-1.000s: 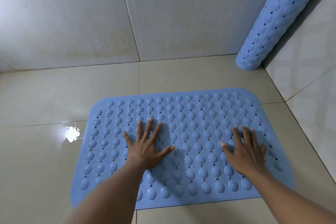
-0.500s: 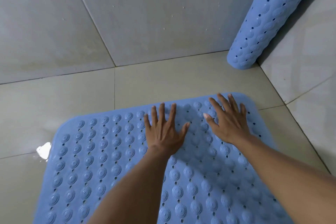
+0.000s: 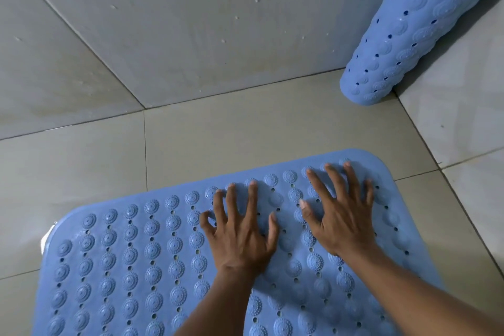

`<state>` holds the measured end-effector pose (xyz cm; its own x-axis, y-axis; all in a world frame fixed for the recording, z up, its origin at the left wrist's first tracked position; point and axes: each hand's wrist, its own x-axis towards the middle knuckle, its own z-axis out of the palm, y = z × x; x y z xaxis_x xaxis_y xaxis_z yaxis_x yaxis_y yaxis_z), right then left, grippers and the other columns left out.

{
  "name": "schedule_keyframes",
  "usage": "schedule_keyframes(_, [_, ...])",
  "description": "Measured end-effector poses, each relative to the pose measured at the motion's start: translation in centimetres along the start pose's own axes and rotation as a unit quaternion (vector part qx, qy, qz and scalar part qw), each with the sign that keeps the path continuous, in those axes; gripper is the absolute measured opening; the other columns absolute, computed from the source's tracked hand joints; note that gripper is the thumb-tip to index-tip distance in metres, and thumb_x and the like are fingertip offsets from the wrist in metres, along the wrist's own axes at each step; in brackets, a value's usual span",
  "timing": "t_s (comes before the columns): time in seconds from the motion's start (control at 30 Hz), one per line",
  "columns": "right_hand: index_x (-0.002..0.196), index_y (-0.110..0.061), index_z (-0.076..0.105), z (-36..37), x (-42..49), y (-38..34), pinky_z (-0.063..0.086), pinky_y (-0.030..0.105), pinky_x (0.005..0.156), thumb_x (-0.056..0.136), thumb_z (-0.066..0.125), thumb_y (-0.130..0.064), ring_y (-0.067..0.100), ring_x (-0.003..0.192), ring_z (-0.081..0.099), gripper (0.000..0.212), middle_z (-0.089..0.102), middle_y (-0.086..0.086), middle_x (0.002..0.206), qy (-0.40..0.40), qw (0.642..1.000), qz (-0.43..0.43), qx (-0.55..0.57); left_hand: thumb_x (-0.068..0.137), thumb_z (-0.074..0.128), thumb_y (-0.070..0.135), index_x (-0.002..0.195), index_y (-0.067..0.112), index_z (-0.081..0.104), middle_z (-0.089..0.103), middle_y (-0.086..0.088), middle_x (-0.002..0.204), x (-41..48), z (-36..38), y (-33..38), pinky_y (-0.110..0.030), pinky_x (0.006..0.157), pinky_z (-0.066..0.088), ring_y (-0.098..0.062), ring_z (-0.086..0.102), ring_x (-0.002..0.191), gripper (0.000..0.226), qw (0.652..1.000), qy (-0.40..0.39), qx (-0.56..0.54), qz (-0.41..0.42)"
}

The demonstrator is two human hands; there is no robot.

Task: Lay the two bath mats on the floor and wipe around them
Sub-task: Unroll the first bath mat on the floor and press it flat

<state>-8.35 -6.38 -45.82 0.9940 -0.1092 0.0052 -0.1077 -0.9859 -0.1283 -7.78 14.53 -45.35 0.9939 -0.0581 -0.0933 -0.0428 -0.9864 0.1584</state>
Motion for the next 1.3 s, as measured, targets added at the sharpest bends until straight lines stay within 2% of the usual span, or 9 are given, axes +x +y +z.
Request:
schedule_keyframes(0.23, [0.149,-0.037,0.044,0.0,0.1,0.1,0.016,0.071,0.114,0.091,0.038,-0.065,0.036,0.154,0.014,0.065,0.038,0.003,0.156,-0.019,1.0,0.002,0.01,0.083,0.042,0.068,0.153,0.035,0.041,0.047,-0.01,0.15,0.4,0.0,0.0,-0.061,0.103,0.033,-0.035,0.037,0.142,0.078,1.0,-0.029,-0.003,-0.005])
schedule_keyframes(0.4, [0.153,-0.04,0.034,0.0,0.1,0.3,0.015,0.073,0.113,0.093,0.027,-0.07,0.036,0.155,0.008,0.068,0.031,0.003,0.161,-0.039,0.999,0.005,0.015,0.087,0.036,0.066,0.157,0.035,0.031,0.039,-0.01,0.155,0.3,-0.5,0.0,-0.06,0.109,0.025,-0.034,0.027,0.147,0.077,0.999,-0.04,-0.026,-0.002])
schedule_keyframes(0.63, [0.159,-0.039,0.002,0.1,-1.3,-2.0,0.005,0.073,0.115,0.092,-0.001,-0.068,0.029,0.155,-0.01,0.073,-0.004,-0.004,0.169,-0.082,0.994,0.065,0.008,0.098,0.021,0.065,0.162,0.037,-0.001,-0.007,0.001,0.171,-2.1,-1.8,-3.1,-0.052,0.122,-0.006,-0.024,-0.011,0.157,0.073,0.993,-0.073,-0.038,0.086])
schedule_keyframes(0.7, [0.16,-0.035,0.007,0.2,-3.0,-4.0,0.006,0.072,0.116,0.096,0.003,-0.065,0.03,0.155,-0.005,0.071,0.001,-0.003,0.17,-0.069,0.996,0.051,0.012,0.097,0.016,0.066,0.161,0.039,-0.002,-0.009,0.006,0.171,-3.6,-2.3,-6.0,-0.049,0.123,-0.01,-0.02,-0.014,0.156,0.072,0.993,-0.066,-0.037,0.089])
schedule_keyframes(0.83, [0.157,-0.029,0.031,0.4,-6.5,-12.5,0.015,0.07,0.116,0.095,0.02,-0.062,0.027,0.155,0.013,0.071,0.024,-0.004,0.167,-0.061,0.995,-0.058,0.051,0.092,0.006,0.07,0.158,0.043,-0.013,-0.015,0.006,0.17,-7.4,-3.7,-15.3,-0.046,0.122,-0.015,-0.021,-0.024,0.154,0.074,0.999,-0.045,0.005,0.0])
schedule_keyframes(0.97, [0.157,-0.034,0.028,0.4,-5.3,-22.0,0.009,0.067,0.118,0.095,0.019,-0.06,0.024,0.156,0.007,0.068,0.017,-0.008,0.168,-0.066,0.983,-0.147,0.084,0.084,-0.008,0.072,0.158,0.042,-0.016,-0.021,0.006,0.168,-7.3,-5.5,-23.4,-0.046,0.122,-0.013,-0.022,-0.025,0.153,0.08,0.997,-0.032,0.02,-0.069])
schedule_keyframes(1.1, [0.157,-0.037,0.024,2.2,-2.9,-26.9,0.007,0.066,0.119,0.095,0.012,-0.062,0.027,0.156,0.005,0.068,0.016,-0.007,0.168,-0.08,0.986,-0.131,0.067,0.086,-0.005,0.07,0.159,0.042,-0.011,-0.02,0.007,0.168,-5.1,-5.7,-26.8,-0.044,0.123,-0.013,-0.02,-0.022,0.154,0.078,0.998,-0.018,-0.001,-0.064])
schedule_keyframes(1.23, [0.15,-0.029,0.045,3.5,-3.1,-27.5,0.02,0.064,0.117,0.093,0.036,-0.055,0.039,0.151,0.022,0.063,0.036,0.01,0.16,-0.018,0.995,-0.089,0.041,0.097,0.018,0.068,0.162,0.038,0.008,0.002,0.002,0.171,-4.1,-3.6,-27.0,-0.049,0.123,0.001,-0.023,-0.001,0.158,0.073,0.999,0.004,-0.024,-0.028])
schedule_keyframes(1.3, [0.147,-0.027,0.05,3.5,-3.2,-27.4,0.025,0.063,0.115,0.091,0.046,-0.051,0.045,0.146,0.028,0.062,0.041,0.015,0.153,0.007,0.995,-0.086,0.039,0.098,0.023,0.066,0.162,0.036,0.013,0.01,0.0,0.171,-4.0,-3.0,-27.1,-0.049,0.124,0.003,-0.022,-0.001,0.158,0.072,0.999,0.01,-0.027,-0.023])
